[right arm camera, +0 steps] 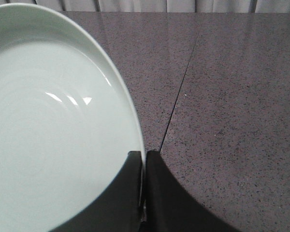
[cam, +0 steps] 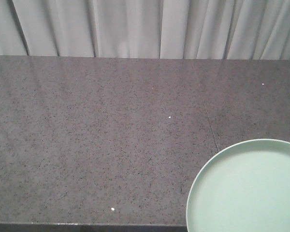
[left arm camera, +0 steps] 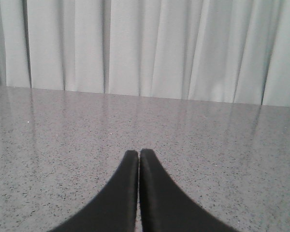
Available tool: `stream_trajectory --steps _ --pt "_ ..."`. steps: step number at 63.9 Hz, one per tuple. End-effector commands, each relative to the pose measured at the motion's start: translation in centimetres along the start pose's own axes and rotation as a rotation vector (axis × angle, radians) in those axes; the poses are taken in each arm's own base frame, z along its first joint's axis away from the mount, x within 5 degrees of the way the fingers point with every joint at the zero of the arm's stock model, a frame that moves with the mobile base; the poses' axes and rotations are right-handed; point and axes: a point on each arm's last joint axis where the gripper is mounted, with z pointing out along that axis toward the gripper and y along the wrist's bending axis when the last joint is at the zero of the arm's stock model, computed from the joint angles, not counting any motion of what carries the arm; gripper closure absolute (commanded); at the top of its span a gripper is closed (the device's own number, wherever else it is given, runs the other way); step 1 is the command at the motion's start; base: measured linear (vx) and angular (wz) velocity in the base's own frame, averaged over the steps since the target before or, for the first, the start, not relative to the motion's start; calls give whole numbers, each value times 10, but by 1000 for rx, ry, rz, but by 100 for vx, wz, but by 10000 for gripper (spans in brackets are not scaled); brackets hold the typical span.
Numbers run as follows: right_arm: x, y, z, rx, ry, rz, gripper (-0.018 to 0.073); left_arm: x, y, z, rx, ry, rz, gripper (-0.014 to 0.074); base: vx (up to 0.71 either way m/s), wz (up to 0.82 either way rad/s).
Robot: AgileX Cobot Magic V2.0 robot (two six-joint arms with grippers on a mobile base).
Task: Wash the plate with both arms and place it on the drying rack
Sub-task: 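Hold the plate in the right gripper while the base turns away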
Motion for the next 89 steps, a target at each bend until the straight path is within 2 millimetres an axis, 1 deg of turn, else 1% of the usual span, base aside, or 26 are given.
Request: stream_trajectory --steps 1,26,45,66,89 --pt "-13 1 -3 -4 -86 2 561 0 1 -1 3 -67 -11 602 0 0" --pt "-13 2 -3 -7 -86 5 561 0 1 -1 3 -67 -11 602 -1 4" --pt "-13 2 -3 -7 -86 5 561 0 1 -1 3 -67 -11 602 -6 24" --pt "-13 2 -3 -7 -86 5 561 0 1 -1 3 -67 -11 602 -11 46" --pt "-13 2 -3 -7 -86 5 561 0 1 -1 3 -67 -11 602 -16 65"
